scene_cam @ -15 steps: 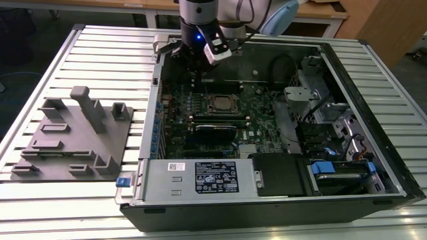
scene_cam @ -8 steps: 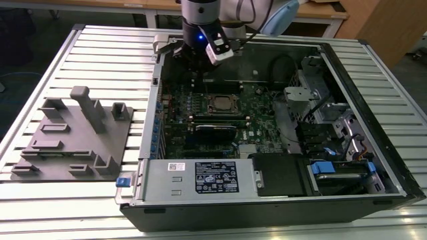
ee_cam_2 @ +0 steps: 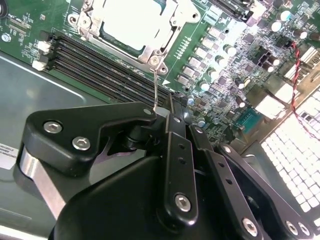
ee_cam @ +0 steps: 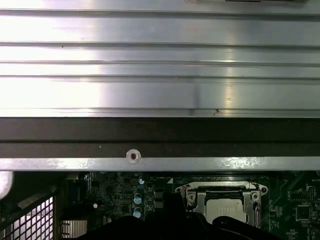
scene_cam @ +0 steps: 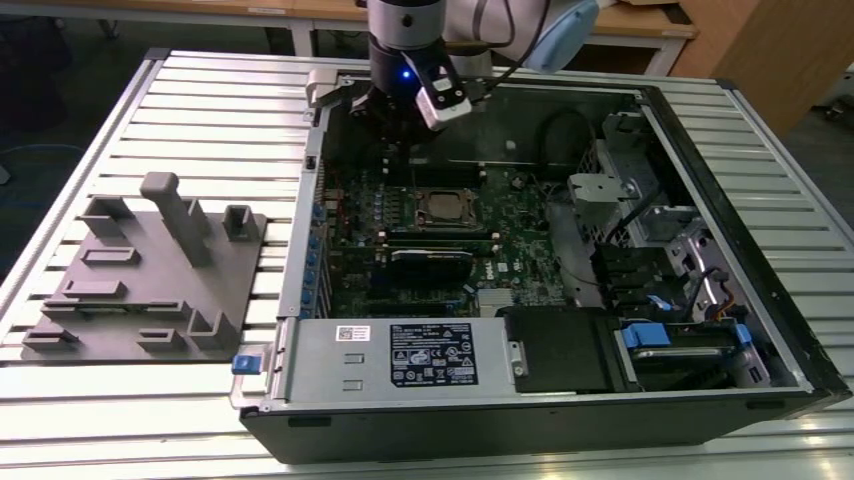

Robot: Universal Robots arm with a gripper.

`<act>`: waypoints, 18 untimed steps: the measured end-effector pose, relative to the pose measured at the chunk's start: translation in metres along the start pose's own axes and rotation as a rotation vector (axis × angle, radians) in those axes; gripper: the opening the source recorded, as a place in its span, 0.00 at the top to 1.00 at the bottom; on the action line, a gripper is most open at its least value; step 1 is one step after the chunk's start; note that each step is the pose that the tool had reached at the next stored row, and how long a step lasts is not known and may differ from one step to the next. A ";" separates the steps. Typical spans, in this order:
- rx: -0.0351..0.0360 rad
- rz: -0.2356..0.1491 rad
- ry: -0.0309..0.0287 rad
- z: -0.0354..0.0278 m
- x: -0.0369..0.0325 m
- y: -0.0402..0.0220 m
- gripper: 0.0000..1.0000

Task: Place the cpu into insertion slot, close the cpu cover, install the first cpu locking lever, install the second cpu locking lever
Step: 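Install the first cpu locking lever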

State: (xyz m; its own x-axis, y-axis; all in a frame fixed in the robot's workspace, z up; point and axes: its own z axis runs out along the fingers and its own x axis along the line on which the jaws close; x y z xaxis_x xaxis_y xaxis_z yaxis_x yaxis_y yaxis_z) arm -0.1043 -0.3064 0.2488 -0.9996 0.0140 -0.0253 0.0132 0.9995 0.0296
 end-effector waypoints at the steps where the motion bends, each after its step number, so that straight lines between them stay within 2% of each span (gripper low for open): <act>1: 0.0001 0.000 0.0001 0.0000 -0.0006 0.0000 0.89; 18: 0.0000 0.000 0.0000 0.0002 -0.0093 0.0001 0.89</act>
State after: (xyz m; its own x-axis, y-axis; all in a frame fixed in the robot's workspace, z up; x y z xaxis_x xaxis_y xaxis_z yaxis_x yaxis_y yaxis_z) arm -0.0949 -0.3064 0.2488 -0.9996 0.0140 -0.0253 0.0133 0.9995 0.0297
